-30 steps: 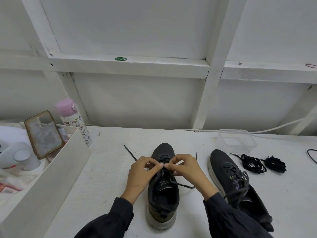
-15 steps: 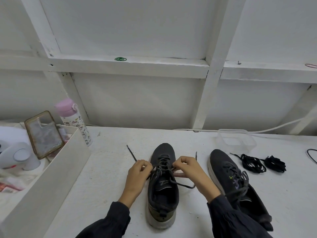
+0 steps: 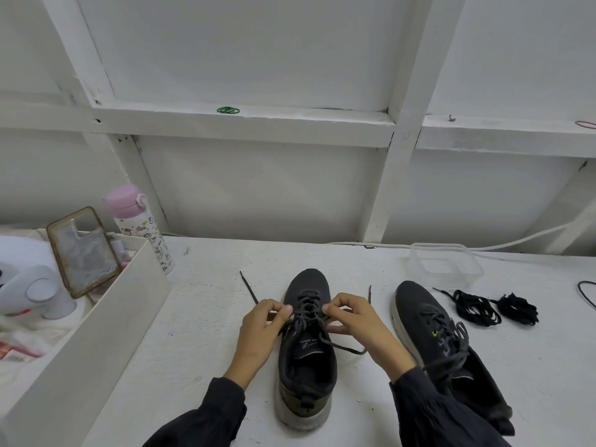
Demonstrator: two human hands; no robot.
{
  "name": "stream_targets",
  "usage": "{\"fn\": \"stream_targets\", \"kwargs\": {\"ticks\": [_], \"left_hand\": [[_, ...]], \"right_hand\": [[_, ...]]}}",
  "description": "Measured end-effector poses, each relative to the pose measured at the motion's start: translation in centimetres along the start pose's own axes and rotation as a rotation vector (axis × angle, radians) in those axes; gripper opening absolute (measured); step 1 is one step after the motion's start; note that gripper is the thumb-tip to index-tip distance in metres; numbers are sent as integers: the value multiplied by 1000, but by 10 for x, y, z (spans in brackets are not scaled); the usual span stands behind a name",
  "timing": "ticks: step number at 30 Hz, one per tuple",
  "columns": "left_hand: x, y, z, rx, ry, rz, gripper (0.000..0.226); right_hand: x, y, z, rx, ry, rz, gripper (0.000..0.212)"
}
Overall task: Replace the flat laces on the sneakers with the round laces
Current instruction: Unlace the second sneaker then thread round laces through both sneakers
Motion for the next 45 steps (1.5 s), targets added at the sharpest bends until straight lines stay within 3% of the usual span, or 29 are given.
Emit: {"fn": "stream_targets", "kwargs": {"ticks": [3,8,12,14,20,31,33,36,39,45], "left_hand": [[-7,8,1,-23,-6,-40,19],[-21,23,8,-160,-82,116,19],[-26,35,14,-188,-343,74,26],[-26,41,16,-161,-391,38,28],[-12,39,15,-52,-217,-64,21],[-15,26,21,-190,-239,112,18],[-13,28,18,-161,-229,70,17],[-9,34,12,-96,-221,10,16],[-6,34,11,-24,-234,-56,17],[-11,23,17,-231,-260,179,23]], "right_hand": [[-7,-5,4,30,23,74,30],[-13,-15,23,181,-184,151,38],[-12,-19,28,78,-153,176,32],[-8,-20,26,-1,-112,238,28],[1,-20,20,-138,-53,352,14],[-9,-11,23,108,-66,74,16],[-7,-13,21,86,-72,98,14],[-2,-19,18,1,-86,185,27],[1,-22,16,-57,-123,225,20],[-8,-17,18,98,-144,64,20]]}}
Point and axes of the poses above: each hand's wrist, its own z-axis away from the middle knuckle, its own x-axis out of the palm, y = z × x, the point moved 3 cm from there along -z, towards the middle knuckle, and after that the axes turned 13 degrees about y, right-handed, at the moved point
